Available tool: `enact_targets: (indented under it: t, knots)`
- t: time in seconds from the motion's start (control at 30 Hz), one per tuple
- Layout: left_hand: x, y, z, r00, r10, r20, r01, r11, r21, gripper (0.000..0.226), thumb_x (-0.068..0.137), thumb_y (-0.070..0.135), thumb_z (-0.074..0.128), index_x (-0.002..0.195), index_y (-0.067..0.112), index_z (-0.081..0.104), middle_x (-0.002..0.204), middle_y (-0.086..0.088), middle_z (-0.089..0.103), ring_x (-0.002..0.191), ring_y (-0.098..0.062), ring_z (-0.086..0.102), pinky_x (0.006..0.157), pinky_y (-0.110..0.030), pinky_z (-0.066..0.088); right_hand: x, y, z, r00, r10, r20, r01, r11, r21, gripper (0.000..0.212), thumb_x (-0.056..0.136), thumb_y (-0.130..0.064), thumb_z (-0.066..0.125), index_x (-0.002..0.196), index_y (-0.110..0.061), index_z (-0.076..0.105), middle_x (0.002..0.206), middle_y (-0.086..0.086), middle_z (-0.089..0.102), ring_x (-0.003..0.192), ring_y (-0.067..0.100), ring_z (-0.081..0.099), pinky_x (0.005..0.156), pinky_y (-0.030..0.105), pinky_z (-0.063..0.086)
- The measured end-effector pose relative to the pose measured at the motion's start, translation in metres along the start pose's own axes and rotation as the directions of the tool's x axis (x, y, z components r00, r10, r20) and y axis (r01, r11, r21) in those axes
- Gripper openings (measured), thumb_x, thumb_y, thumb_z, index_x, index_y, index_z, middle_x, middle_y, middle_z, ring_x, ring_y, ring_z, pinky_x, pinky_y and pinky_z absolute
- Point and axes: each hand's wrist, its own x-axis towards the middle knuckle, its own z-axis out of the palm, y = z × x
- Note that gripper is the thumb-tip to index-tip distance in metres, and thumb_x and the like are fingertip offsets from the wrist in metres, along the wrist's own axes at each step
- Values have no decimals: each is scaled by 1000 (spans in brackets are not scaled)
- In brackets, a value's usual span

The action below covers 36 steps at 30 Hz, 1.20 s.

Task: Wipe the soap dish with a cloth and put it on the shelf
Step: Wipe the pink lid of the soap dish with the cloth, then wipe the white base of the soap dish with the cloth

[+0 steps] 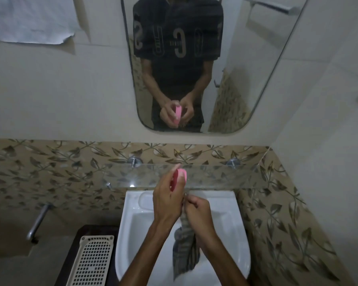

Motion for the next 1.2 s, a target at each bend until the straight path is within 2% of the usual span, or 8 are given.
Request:
enact_targets:
  t: [0.17, 0.3, 0.47, 0.57, 0.7, 0.87, 1.07, 1.2]
  knots:
    - [-21, -42, -3, 995, 11, 95, -39, 955, 293, 54, 97, 71, 43, 141, 43, 55, 128, 22, 61, 110, 6, 56, 89, -18, 49, -13, 21, -11, 961, 251, 118, -274, 930, 246, 32, 55, -34, 81, 59, -3, 70, 62, 16, 67, 51, 14, 62, 51, 18, 50]
    - [-52, -80, -9, 955, -284, 91, 267, 950, 164, 62, 89, 82, 45, 131, 41, 63, 121, 13, 71, 103, -3, 68, 89, -31, 59, -9, 55, -29, 884, 464, 48, -457, 840, 292, 24, 88, -10, 65, 69, 4, 73, 51, 8, 61, 36, 12, 51, 38, 17, 39]
    - [-61, -124, -30, 492, -831, 258, 846, 387, -368, 63, 100, 61, 47, 110, 2, 69, 99, -22, 73, 80, -37, 71, 67, -41, 60, 2, 94, -21, 820, 571, -25, -568, 819, 76, 34, 84, -36, 82, 90, -2, 80, 79, 17, 79, 66, 24, 69, 62, 27, 52]
    - [-63, -147, -50, 417, -852, 316, 862, 261, -433, 68, 97, 56, 46, 113, -7, 66, 93, -24, 64, 76, -35, 62, 63, -38, 53, 17, 110, 4, 814, 578, -52, -580, 814, -19, 29, 83, -33, 83, 86, -5, 79, 79, 11, 80, 70, 24, 71, 70, 31, 56]
    - [-58, -172, -68, 445, -875, 189, 867, 368, -335, 59, 103, 48, 49, 122, -5, 65, 105, -25, 65, 88, -37, 62, 73, -44, 54, 52, 113, 47, 813, 571, -115, -582, 801, -137, 28, 89, -32, 77, 87, -4, 73, 109, 19, 78, 99, 32, 74, 96, 40, 56]
    - [-32, -189, -85, 668, -744, -17, 744, 668, -17, 55, 74, 60, 84, 112, 22, 71, 108, -9, 76, 97, -26, 72, 83, -39, 59, 104, 111, 96, 841, 531, -109, -536, 785, -311, 70, 96, -50, 65, 139, 5, 55, 138, 21, 64, 127, 34, 62, 103, 36, 51]
    - [2, -213, -104, 769, -635, 73, 504, 673, 541, 89, 66, 38, 91, 145, 21, 53, 134, -3, 63, 118, -25, 61, 99, -31, 48, 136, 121, 120, 851, 501, -156, -516, 749, -416, 36, 95, -29, 60, 105, 3, 74, 92, 16, 78, 82, 30, 78, 74, 45, 66]
    - [27, -222, -110, 816, -484, 314, 73, 627, 776, 94, 67, 37, 80, 151, 11, 45, 142, -8, 58, 125, -27, 58, 107, -32, 46, 137, 129, 112, 832, 520, -192, -550, 732, -403, 36, 93, -29, 63, 106, 3, 74, 103, 17, 78, 95, 31, 76, 79, 34, 61]
